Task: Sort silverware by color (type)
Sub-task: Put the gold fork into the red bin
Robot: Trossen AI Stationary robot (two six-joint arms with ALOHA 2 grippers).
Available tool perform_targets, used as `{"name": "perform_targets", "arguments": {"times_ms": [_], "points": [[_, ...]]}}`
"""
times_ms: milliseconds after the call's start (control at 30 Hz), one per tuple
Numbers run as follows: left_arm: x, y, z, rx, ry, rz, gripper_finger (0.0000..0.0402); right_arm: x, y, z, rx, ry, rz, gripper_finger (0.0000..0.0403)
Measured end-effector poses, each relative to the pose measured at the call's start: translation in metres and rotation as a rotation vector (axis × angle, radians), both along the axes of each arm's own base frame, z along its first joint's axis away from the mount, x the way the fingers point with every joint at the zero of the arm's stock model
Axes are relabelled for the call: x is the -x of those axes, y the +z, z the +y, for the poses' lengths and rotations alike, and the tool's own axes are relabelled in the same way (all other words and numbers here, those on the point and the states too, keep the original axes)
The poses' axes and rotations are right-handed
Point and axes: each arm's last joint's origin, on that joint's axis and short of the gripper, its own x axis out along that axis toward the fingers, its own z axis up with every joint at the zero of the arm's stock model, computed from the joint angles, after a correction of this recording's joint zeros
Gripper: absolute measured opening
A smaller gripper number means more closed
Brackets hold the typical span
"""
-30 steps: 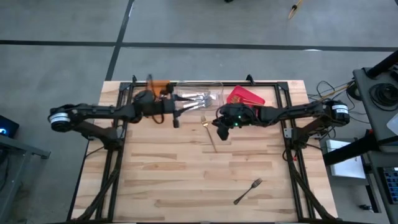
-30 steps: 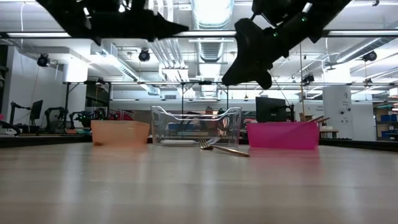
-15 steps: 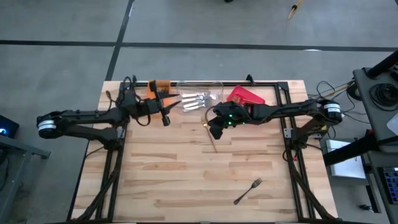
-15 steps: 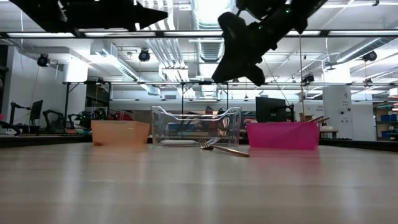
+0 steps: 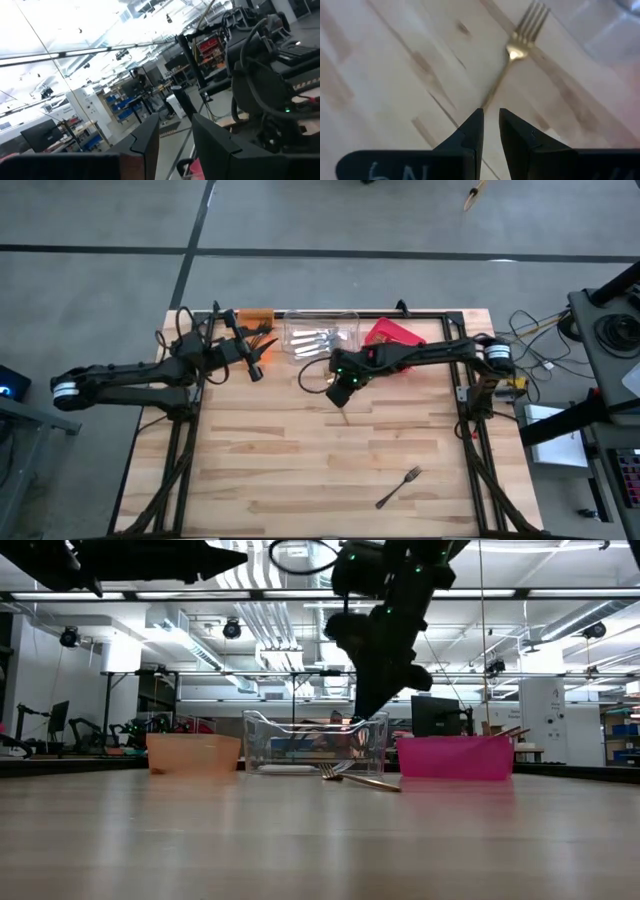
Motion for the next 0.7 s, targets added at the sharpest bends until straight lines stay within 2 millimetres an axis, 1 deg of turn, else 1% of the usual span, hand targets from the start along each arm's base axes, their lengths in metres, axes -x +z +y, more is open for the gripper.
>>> {"name": "perform_targets", "arguments": {"times_ms": [133,267,400,500,600,700], "points": [[0.001,-0.001,0.000,0.004,0.000,0.012,0.0100,-0.009,-0.013,-0.001,-0.031,-0.047,0.058,0.0052],[0.001,-0.001,0.000,0.010,-0.001,0.016,0.0100,-0.018,-0.024,0.000,-0.046,-0.053,0.096,0.0052],[0.001,-0.002,0.000,0.013,-0.001,0.023,0.0100,-0.027,-0.031,-0.001,-0.045,-0.047,0.107,0.0052],[0.001,-0.002,0.000,0.014,-0.001,0.028,0.0100,-0.029,-0.033,-0.002,-0.047,-0.052,0.111,0.0053],[0.001,-0.002,0.000,0.013,0.000,0.027,0.0100,-0.029,-0.033,-0.002,-0.047,-0.052,0.112,0.0067],[0.001,-0.002,0.000,0.012,0.000,0.027,0.0100,-0.029,-0.033,-0.002,-0.048,-0.054,0.111,0.0099]]}}
